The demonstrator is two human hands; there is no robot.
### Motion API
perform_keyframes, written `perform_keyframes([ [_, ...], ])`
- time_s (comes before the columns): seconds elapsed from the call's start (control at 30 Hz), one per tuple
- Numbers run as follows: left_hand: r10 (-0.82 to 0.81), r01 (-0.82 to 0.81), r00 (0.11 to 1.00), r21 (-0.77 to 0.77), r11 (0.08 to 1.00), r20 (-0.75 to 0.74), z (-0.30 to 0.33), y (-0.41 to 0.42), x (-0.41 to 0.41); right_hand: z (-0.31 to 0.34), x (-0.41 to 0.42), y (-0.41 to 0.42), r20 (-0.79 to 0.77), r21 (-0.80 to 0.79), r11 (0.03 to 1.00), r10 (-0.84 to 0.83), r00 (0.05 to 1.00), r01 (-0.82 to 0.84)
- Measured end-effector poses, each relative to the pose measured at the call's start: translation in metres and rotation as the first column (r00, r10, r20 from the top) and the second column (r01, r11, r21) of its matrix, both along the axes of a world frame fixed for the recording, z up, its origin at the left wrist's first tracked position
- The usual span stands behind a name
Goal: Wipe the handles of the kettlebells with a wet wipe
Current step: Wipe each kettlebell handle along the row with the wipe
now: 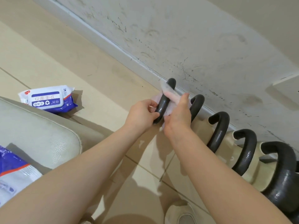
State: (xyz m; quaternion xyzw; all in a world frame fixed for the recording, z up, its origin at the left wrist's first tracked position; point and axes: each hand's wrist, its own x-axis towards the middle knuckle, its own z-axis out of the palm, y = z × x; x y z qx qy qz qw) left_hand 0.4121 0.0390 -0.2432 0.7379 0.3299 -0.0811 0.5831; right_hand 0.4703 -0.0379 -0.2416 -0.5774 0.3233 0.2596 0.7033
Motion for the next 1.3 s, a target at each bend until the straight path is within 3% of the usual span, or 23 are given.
perform_keyframes([
  [0.17, 0.009, -0.009, 1.0, -0.001, 1.0, 0.001, -0.001, 0.0, -0.001, 0.005, -0.007, 0.0, 0.188, -0.152, 0.98, 0.155, 0.97, -0.128],
  [0.27, 0.021, -0.021, 1.0, -0.004, 1.0, 0.006, -0.001, -0.001, -0.002, -0.007, -0.004, 0.01, 0.417, -0.371, 0.919, 0.294, 0.86, -0.134],
  [0.33, 0.03, -0.03, 1.0, 0.003, 1.0, 0.006, -0.002, -0.002, -0.003, -0.013, -0.014, 0.015, 0.475, -0.487, 0.853, 0.438, 0.763, -0.187],
  [0.4, 0.029, -0.029, 1.0, 0.017, 0.999, 0.007, -0.004, -0.002, -0.004, -0.018, -0.023, 0.014, 0.442, -0.513, 0.817, 0.515, 0.734, -0.264],
  [0.47, 0.018, -0.019, 1.0, 0.022, 1.0, 0.016, -0.007, -0.003, -0.005, -0.011, -0.02, 0.013, 0.357, -0.408, 0.873, 0.423, 0.833, -0.269],
  [0.53, 0.04, -0.041, 0.999, 0.014, 0.999, 0.02, -0.008, -0.004, -0.007, -0.007, -0.008, 0.015, 0.296, -0.342, 0.921, 0.292, 0.91, -0.184],
  [0.63, 0.088, -0.087, 0.996, -0.044, 0.995, 0.021, -0.009, -0.003, -0.007, -0.006, 0.002, 0.021, 0.386, -0.34, 0.94, 0.105, 0.916, 0.036],
  [0.7, 0.087, -0.086, 0.996, -0.056, 0.995, 0.022, -0.01, -0.003, -0.007, -0.009, 0.0, 0.021, 0.351, -0.338, 0.934, 0.009, 0.936, 0.118],
  [0.77, 0.09, -0.089, 0.996, -0.054, 0.995, 0.024, -0.01, -0.003, -0.007, -0.01, -0.002, 0.015, 0.257, -0.3, 0.945, -0.052, 0.965, 0.131],
  [0.87, 0.099, -0.098, 0.995, -0.062, 0.993, 0.023, -0.011, -0.002, -0.006, -0.005, 0.002, 0.014, 0.154, -0.117, 0.985, -0.111, 0.982, 0.13],
  [0.97, 0.114, -0.112, 0.993, -0.078, 0.991, 0.02, -0.01, -0.002, -0.005, -0.002, 0.004, 0.018, 0.186, -0.163, 0.981, -0.072, 0.98, 0.103],
  [1.07, 0.12, -0.117, 0.993, -0.084, 0.99, 0.024, -0.011, -0.002, -0.006, -0.007, 0.001, 0.023, 0.247, -0.325, 0.944, 0.036, 0.968, 0.048],
  [1.17, 0.127, -0.123, 0.992, -0.112, 0.986, 0.027, -0.011, -0.003, -0.007, -0.003, 0.0, 0.028, 0.347, -0.286, 0.957, 0.057, 0.936, 0.048],
  [1.23, 0.133, -0.129, 0.991, -0.116, 0.985, 0.027, -0.011, -0.002, -0.007, 0.0, 0.005, 0.027, 0.269, -0.306, 0.952, 0.091, 0.959, -0.005],
  [1.3, 0.133, -0.129, 0.991, -0.111, 0.985, 0.027, -0.013, -0.001, -0.007, 0.004, 0.005, 0.024, 0.091, -0.274, 0.953, 0.162, 0.983, -0.132],
])
